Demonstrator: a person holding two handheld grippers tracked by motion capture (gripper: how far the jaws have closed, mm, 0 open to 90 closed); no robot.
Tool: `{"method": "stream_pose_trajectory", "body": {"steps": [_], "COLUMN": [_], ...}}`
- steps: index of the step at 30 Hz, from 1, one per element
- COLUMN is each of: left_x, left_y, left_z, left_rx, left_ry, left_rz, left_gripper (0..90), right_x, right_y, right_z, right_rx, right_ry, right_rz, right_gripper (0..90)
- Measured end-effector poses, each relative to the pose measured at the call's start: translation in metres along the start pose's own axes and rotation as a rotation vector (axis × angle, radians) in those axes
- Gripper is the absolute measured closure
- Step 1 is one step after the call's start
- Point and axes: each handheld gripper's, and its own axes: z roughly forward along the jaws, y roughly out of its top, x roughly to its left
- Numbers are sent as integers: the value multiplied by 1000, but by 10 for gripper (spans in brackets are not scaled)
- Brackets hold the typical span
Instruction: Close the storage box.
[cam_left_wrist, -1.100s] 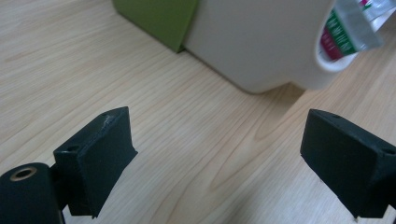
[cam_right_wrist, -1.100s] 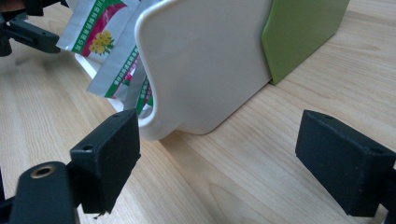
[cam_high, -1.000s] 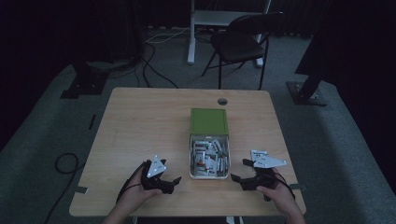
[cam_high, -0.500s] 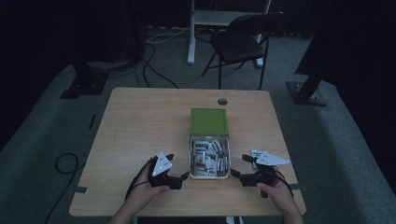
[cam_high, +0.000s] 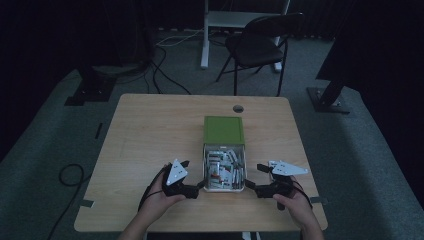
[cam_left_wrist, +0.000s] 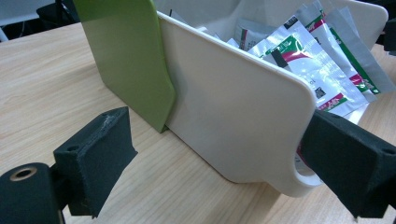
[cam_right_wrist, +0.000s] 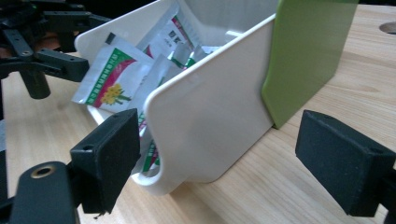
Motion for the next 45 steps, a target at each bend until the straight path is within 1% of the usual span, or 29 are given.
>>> {"method": "stream_pose_trajectory", "body": {"steps": [3,6,13,14,15,16,20,27,31,32,42,45], "left_x": [1,2,3,4,4,5,6,7,8,10,13,14], "left_y": [1,2,2,2,2,2,2,4,5,5,6,7], "left_z": [1,3,5,5,5,6,8,9,10,10,12,13], "left_rx": [-7,-4,-3,-6,-6,-9,-6,-2,-2,1,2,3], "left_ry": [1,2,1,0,0,-2,0,5,5,6,9,10], "left_rz": [-12,-7,-5,-17,-17,-27,-27,-12,-14,-19,-23,-31], "left_gripper": [100,100,100,100,100,100,100,100,100,99,100,100], "right_x": [-1,-2,-3,-4,-4,-5,-6,-6,-6,-6,-7,-8], "right_y": [0,0,1,1,1,1,2,3,5,6,7,7], "right_z": [1,2,3,4,4,5,5,7,7,8,10,11], "right_rx": [6,10,6,5,5,2,2,6,8,10,9,3], "right_ry": [-2,-7,-2,-4,-4,-8,-17,-22,-33,-38,-51,-52], "right_rz": [-2,-5,0,6,6,8,8,11,0,1,-1,10], "right_gripper": [138,135,128,128,128,128,128,128,128,129,128,129]}}
